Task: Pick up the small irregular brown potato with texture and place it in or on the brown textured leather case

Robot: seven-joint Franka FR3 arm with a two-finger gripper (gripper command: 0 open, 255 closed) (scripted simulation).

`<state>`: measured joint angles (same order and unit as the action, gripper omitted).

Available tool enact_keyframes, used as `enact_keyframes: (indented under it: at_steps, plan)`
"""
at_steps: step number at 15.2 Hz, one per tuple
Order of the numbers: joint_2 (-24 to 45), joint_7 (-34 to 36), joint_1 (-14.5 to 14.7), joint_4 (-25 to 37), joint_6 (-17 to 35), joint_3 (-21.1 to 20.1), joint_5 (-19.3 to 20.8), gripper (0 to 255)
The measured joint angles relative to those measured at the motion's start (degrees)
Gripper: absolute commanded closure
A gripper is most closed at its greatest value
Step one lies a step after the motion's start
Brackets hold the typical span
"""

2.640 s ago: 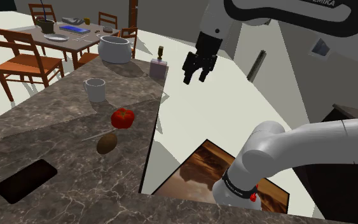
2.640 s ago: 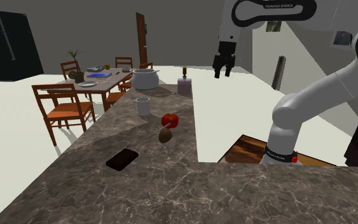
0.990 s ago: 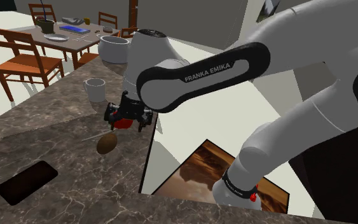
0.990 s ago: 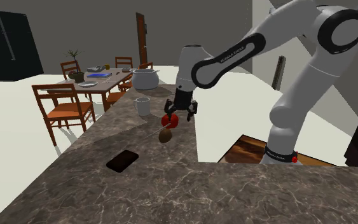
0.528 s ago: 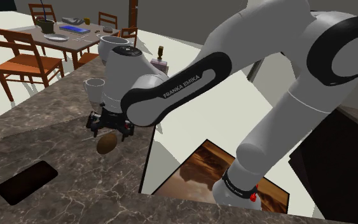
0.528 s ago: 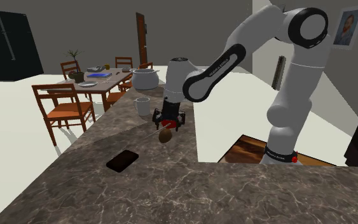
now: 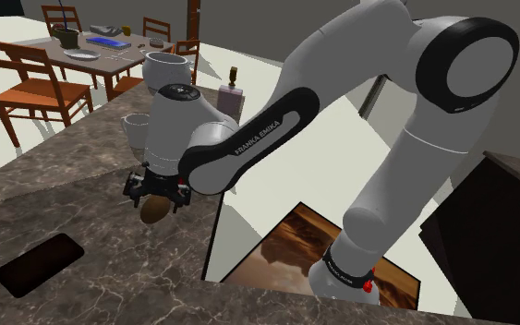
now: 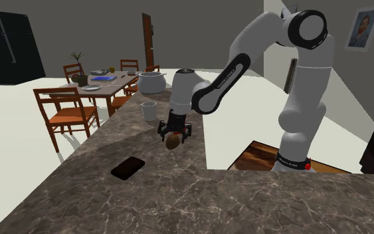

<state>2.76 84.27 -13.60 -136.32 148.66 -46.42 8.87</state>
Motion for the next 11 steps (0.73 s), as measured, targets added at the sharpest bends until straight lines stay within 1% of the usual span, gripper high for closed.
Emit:
enact_keyframes:
  at_steps: [4, 5, 11]
  plan:
    - [0.1, 0.1, 0.0, 0.0, 0.1, 0.0, 0.2, 0]
    - [0.1, 0.1, 0.0, 0.0, 0.1, 0.0, 0.2, 255]
    - [0.1, 0.1, 0.0, 0.0, 0.1, 0.0, 0.2, 255]
